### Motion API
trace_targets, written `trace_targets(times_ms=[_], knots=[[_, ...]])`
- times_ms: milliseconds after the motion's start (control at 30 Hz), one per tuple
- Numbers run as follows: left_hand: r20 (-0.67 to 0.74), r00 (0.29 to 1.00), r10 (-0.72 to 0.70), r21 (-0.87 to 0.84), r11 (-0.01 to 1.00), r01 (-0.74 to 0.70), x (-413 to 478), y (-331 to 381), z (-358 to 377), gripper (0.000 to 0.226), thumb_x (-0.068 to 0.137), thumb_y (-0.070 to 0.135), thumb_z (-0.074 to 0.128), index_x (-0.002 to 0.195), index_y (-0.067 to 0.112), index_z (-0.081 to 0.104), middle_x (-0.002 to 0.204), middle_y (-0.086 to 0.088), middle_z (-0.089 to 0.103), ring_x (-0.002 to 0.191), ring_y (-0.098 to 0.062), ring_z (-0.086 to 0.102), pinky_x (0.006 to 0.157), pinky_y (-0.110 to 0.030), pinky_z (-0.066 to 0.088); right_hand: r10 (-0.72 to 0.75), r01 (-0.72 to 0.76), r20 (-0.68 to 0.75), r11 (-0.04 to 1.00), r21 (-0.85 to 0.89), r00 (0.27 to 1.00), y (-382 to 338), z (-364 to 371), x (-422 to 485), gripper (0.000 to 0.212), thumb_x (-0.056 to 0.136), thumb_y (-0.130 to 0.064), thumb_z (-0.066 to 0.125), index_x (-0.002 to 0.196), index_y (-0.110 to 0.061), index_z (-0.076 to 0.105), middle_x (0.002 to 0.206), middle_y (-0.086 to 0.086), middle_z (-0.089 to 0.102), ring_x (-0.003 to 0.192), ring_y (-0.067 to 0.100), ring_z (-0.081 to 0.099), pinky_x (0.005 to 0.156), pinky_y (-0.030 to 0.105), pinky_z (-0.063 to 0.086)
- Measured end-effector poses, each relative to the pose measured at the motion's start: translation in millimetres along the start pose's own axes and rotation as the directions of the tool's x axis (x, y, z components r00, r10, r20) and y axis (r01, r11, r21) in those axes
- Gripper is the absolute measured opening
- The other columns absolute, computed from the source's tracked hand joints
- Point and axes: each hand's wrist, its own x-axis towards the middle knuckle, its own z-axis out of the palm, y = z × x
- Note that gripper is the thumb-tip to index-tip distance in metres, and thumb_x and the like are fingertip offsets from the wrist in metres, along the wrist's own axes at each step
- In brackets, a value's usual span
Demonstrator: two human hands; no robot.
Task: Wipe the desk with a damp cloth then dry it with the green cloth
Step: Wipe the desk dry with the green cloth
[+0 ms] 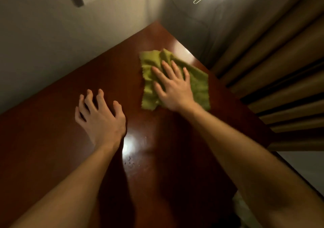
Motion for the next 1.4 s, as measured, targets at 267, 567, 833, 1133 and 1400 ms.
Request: trace_targets(times_ms=[267,567,833,1133,1400], knots=[[-0.001,1.000,0.002,0.001,1.000,-0.002,0.8,4.5,-1.4,0.057,0.103,0.046,0.042,0.152,0.018,0.041,0.164,-0.014,0.032,0.156,-0.033,0.019,0.123,-0.060,0.018,0.247,-0.246,-0.027,0.969,0.034,0.969,90.5,-13.7,-63.1,0.061,0.104,-0.063,0.020,0.161,-0.041,0.020,0.172,-0.003,0.013,0.159,0.020,0.005,0.127,0.053,0.006],[-0.025,1.000,0.013,-0.019,1.000,-0.014,-0.4,-1.1,0.0,0.060,0.099,0.049,0.039,0.150,0.018,0.044,0.162,-0.015,0.034,0.155,-0.035,0.021,0.122,-0.061,0.016,0.311,-0.311,-0.018,0.950,-0.001,0.950,64.5,-2.4,-216.9,0.058,0.104,-0.063,0.027,0.160,-0.045,0.022,0.171,-0.005,0.015,0.159,0.022,0.006,0.126,0.054,0.008],[-0.054,0.998,0.007,-0.025,1.000,-0.008,1.9,1.2,7.5,0.061,0.096,0.050,0.035,0.148,0.019,0.044,0.162,-0.014,0.034,0.154,-0.036,0.023,0.122,-0.061,0.017,0.597,-0.599,-0.117,0.801,0.018,0.794,145.8,-8.0,-200.3,0.062,0.104,-0.063,0.014,0.161,-0.040,0.022,0.171,0.001,0.017,0.158,0.024,0.009,0.127,0.053,0.006],[-0.067,0.998,0.020,-0.009,1.000,-0.020,-0.8,-0.5,4.6,0.061,0.099,0.046,0.037,0.151,0.016,0.047,0.163,-0.014,0.036,0.155,-0.034,0.024,0.123,-0.057,0.018,-0.027,0.024,0.092,0.999,0.029,0.995,-36.9,11.7,-312.2,0.063,0.101,-0.057,0.037,0.160,-0.045,0.020,0.173,0.002,0.007,0.158,0.034,-0.001,0.123,0.064,0.010],[-0.064,0.998,-0.002,0.009,1.000,0.003,1.4,1.8,4.9,0.060,0.098,0.048,0.036,0.151,0.021,0.046,0.162,-0.010,0.037,0.155,-0.032,0.024,0.124,-0.055,0.017,0.001,0.000,-0.035,0.999,0.042,0.999,-22.1,16.5,-199.6,0.061,0.099,-0.059,0.037,0.157,-0.041,0.035,0.168,0.001,0.027,0.158,0.030,0.014,0.123,0.058,0.012]])
